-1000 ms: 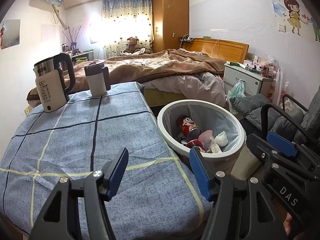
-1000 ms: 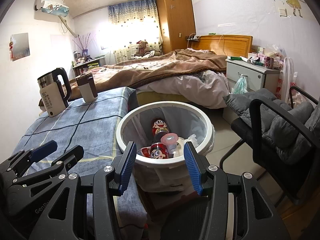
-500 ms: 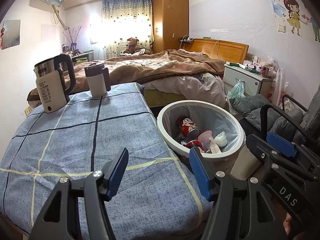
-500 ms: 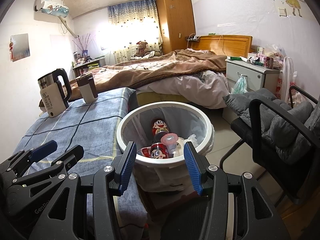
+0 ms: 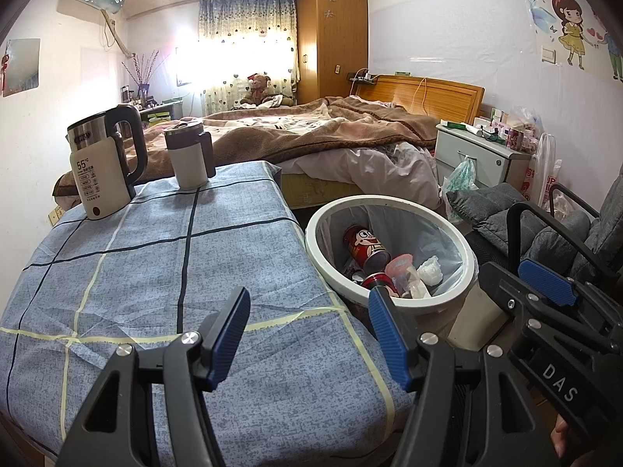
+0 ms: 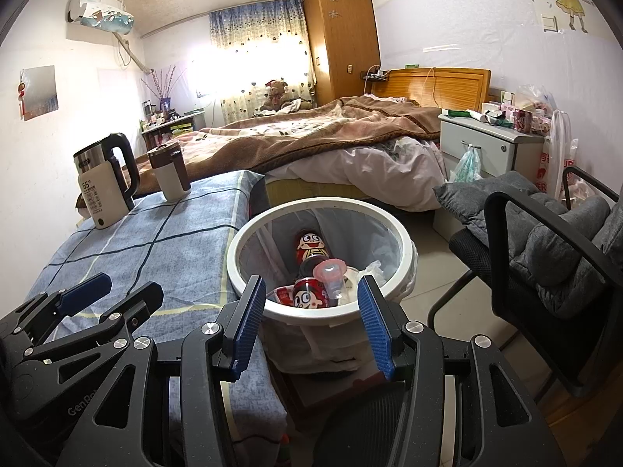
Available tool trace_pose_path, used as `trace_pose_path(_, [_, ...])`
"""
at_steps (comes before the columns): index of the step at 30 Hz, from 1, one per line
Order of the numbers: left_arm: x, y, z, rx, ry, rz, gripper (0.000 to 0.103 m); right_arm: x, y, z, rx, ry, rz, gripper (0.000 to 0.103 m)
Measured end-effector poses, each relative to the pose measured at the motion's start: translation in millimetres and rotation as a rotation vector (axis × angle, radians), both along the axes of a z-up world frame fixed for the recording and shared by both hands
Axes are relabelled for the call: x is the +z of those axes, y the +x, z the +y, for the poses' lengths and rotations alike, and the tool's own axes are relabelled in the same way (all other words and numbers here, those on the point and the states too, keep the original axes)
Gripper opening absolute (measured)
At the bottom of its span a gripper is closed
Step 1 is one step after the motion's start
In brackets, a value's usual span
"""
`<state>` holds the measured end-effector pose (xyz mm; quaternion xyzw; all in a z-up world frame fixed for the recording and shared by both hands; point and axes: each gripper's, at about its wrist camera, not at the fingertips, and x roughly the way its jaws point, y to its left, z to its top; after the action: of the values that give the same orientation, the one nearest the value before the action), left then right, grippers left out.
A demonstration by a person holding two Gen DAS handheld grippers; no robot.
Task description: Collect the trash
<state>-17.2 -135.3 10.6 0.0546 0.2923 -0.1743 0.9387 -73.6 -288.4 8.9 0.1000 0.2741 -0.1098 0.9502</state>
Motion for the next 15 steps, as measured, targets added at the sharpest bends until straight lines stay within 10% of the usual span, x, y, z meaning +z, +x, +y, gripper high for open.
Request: trace_pose_path(15, [0.4, -0.8, -0.1, 0.000, 0.000, 0.000, 0.065, 0.0, -0.4, 0.2, 0.000, 0.000, 0.000, 0.050])
